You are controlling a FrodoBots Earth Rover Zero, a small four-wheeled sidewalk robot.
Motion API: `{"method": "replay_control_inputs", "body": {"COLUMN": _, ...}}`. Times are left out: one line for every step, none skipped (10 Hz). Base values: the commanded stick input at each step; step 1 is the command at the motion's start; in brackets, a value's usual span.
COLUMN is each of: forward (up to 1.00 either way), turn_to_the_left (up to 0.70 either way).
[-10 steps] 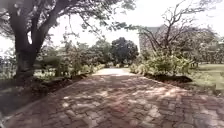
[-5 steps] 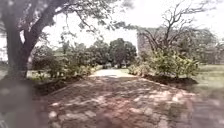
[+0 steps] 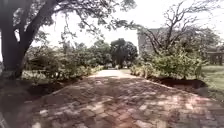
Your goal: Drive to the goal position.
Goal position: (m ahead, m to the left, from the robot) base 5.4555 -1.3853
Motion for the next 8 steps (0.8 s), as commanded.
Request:
{"method": "replay_control_inputs", "body": {"forward": 0.70, "turn_to_the_left": 0.00}}
{"method": "replay_control_inputs", "body": {"forward": 0.70, "turn_to_the_left": 0.00}}
{"method": "replay_control_inputs", "body": {"forward": 0.70, "turn_to_the_left": 0.00}}
{"method": "replay_control_inputs", "body": {"forward": 0.70, "turn_to_the_left": 0.00}}
{"method": "replay_control_inputs", "body": {"forward": 0.70, "turn_to_the_left": 0.00}}
{"method": "replay_control_inputs", "body": {"forward": 0.70, "turn_to_the_left": 0.00}}
{"method": "replay_control_inputs", "body": {"forward": 0.70, "turn_to_the_left": 0.00}}
{"method": "replay_control_inputs", "body": {"forward": 0.70, "turn_to_the_left": 0.00}}
